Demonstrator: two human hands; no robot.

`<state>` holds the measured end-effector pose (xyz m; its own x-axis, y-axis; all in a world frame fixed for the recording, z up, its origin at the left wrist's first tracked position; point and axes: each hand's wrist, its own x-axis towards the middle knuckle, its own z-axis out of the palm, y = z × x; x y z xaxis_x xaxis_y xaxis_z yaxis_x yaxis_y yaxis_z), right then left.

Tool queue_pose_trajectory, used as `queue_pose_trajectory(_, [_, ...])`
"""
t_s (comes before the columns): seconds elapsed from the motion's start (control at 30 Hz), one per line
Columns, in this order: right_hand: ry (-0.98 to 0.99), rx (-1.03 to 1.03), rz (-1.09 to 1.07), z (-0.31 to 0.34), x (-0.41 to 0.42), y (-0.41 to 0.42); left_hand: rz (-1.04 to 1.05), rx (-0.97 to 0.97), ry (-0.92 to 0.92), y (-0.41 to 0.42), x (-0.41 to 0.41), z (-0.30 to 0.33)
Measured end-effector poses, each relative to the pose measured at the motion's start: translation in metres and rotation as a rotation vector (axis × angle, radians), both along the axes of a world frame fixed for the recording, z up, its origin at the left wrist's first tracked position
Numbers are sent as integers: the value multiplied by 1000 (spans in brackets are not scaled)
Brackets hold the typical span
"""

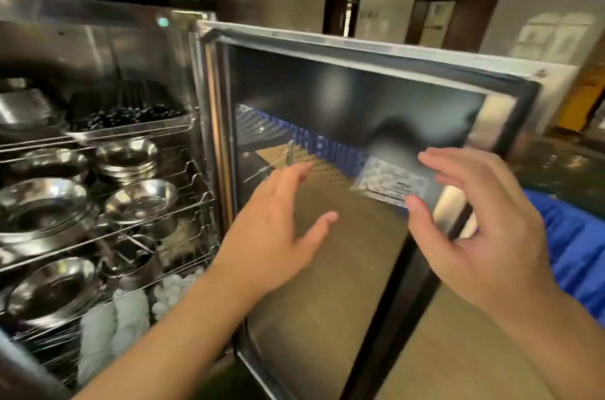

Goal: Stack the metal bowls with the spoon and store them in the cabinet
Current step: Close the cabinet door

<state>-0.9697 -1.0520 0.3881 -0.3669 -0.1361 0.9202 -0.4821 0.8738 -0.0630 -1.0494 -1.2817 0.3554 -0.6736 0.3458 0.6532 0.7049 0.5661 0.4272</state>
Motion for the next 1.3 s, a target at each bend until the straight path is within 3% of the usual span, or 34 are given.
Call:
queue_pose_trajectory(0.2, [23, -70, 59, 0, 37, 82, -72, 151, 99, 129, 49, 7])
queue_pose_trajectory(0.4, [-383, -277, 62, -8, 19, 129, 88, 157, 81, 202, 64, 6])
queue_pose_trajectory(0.57, [-586, -151, 64, -21, -4, 142, 295, 197, 92, 217, 67, 0])
queue_pose_trajectory(0.83, [-691, -114, 134, -43, -28, 128, 352, 234, 96, 186, 92, -4])
queue_pose_trajectory(0.93, [-674, -91, 264, -51, -26, 109, 405, 260, 92, 160, 110, -5])
queue_pose_trajectory(1.07, [-815, -199, 536, -63, -17, 75, 488, 279, 86, 121, 133, -7])
queue_pose_trajectory(1.3, [-877, -233, 812, -74, -11, 5, 652, 187, 93, 41, 163, -1])
